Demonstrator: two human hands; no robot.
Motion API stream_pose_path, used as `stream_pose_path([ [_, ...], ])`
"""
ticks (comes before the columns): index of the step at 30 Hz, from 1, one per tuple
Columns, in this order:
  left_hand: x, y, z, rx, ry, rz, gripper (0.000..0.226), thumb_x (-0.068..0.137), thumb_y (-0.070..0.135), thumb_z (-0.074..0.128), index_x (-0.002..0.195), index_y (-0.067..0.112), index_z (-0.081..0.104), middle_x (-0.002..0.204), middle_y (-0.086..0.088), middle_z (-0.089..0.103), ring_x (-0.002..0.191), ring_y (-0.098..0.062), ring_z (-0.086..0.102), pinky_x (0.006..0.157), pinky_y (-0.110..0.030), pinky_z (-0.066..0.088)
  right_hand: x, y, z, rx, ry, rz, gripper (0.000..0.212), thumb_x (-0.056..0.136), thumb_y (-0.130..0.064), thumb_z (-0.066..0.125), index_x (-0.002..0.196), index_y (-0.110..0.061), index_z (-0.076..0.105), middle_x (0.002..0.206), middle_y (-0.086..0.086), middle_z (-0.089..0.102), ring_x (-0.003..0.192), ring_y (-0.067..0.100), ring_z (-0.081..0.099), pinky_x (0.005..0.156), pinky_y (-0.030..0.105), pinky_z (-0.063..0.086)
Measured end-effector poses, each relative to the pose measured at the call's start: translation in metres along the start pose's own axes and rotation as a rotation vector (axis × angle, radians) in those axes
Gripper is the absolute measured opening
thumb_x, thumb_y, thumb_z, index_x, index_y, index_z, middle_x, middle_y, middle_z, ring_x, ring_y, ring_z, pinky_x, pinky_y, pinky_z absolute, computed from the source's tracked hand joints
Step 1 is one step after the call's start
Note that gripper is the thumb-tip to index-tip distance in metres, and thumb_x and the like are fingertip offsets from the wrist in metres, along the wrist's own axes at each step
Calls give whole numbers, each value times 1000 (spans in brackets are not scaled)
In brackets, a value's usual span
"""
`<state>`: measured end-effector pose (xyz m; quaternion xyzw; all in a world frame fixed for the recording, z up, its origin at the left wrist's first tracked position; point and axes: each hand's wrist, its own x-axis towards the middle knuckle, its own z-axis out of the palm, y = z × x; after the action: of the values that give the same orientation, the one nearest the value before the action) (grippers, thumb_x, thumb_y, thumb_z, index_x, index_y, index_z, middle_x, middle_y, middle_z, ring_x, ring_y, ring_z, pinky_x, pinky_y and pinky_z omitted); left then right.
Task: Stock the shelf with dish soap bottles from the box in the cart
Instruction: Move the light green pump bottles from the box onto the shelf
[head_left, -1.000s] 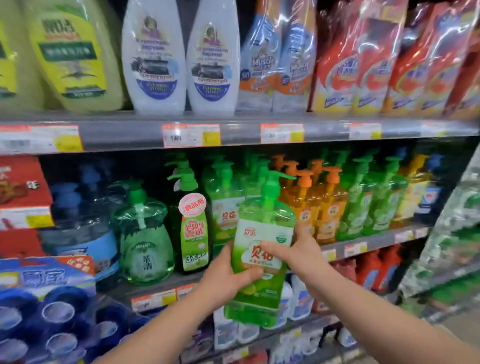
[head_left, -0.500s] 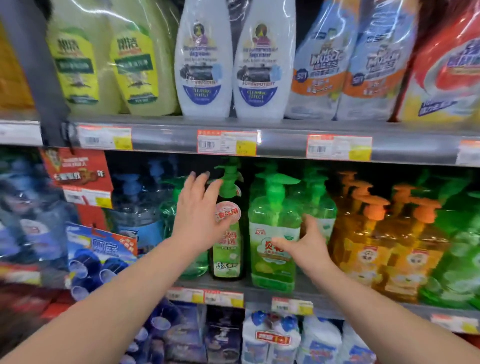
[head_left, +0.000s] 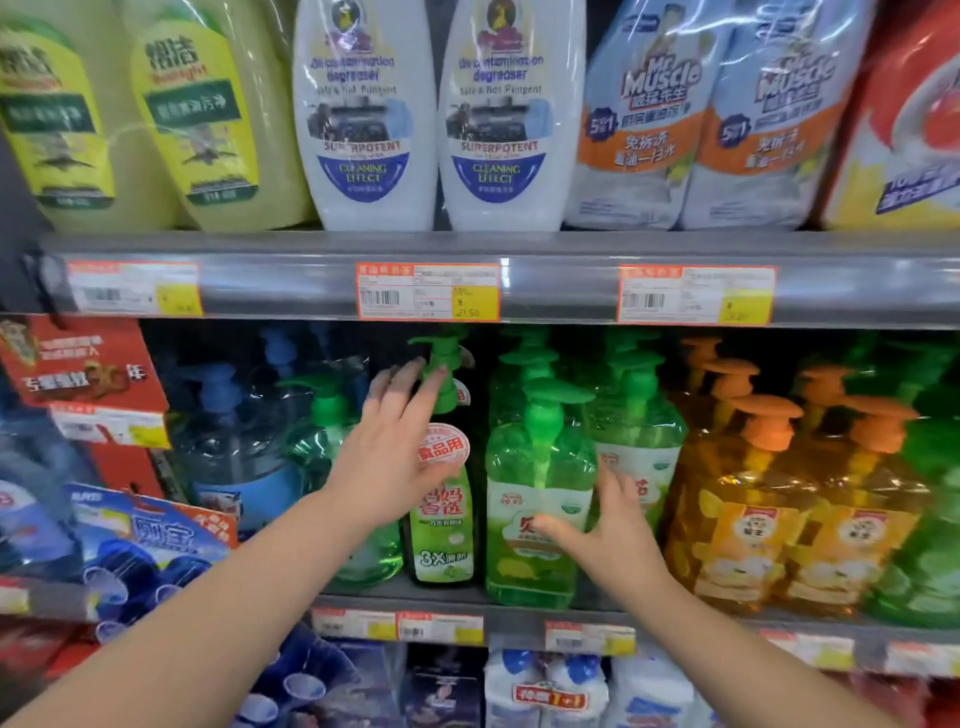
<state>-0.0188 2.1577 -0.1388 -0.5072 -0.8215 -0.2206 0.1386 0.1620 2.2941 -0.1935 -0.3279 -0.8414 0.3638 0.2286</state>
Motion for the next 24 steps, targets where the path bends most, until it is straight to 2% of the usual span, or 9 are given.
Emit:
stream_pose_path([
  [2, 0, -1, 1, -51, -12, 5, 97, 78, 32, 72, 150, 27, 7, 158, 2, 1, 133, -29, 38, 93, -39, 45, -1, 6, 3, -37, 2, 26, 103, 73, -42, 79, 150, -17, 15, 151, 2, 29, 138, 17, 33, 111, 29, 30],
  [5, 1, -3, 1, -70, -11, 16, 97, 78, 31, 72, 150, 27, 7, 158, 5, -1, 122, -28, 50, 83, -35, 47, -2, 16, 12, -96, -85, 96, 91, 69, -38, 83, 139, -22, 27, 138, -2, 49, 123, 16, 52, 104, 34, 44],
  [13, 2, -5, 0, -111, -39, 10, 100, 77, 29, 74, 150, 28, 6, 157, 9, -4, 114, -28, 54, 80, -36, 47, 5, 25, 23, -135, -84, 68, 88, 72, -31, 81, 140, -23, 26, 136, -3, 51, 121, 17, 55, 102, 35, 46],
  [19, 0, -9, -1, -135, -15, 25, 99, 75, 25, 76, 149, 29, 11, 157, 9, 2, 125, -25, 47, 89, -43, 48, 7, 27, 26, -117, -60, 77, 85, 73, -29, 80, 139, -24, 28, 135, -3, 53, 119, 18, 57, 101, 36, 47],
  [24, -1, -10, -6, -127, -13, 34, 97, 74, 25, 77, 149, 27, 16, 156, 9, 8, 115, -28, 53, 87, -43, 48, 8, 25, 28, -130, -50, 93, 79, 75, -29, 80, 136, -22, 31, 132, -1, 55, 118, 19, 58, 99, 35, 48],
])
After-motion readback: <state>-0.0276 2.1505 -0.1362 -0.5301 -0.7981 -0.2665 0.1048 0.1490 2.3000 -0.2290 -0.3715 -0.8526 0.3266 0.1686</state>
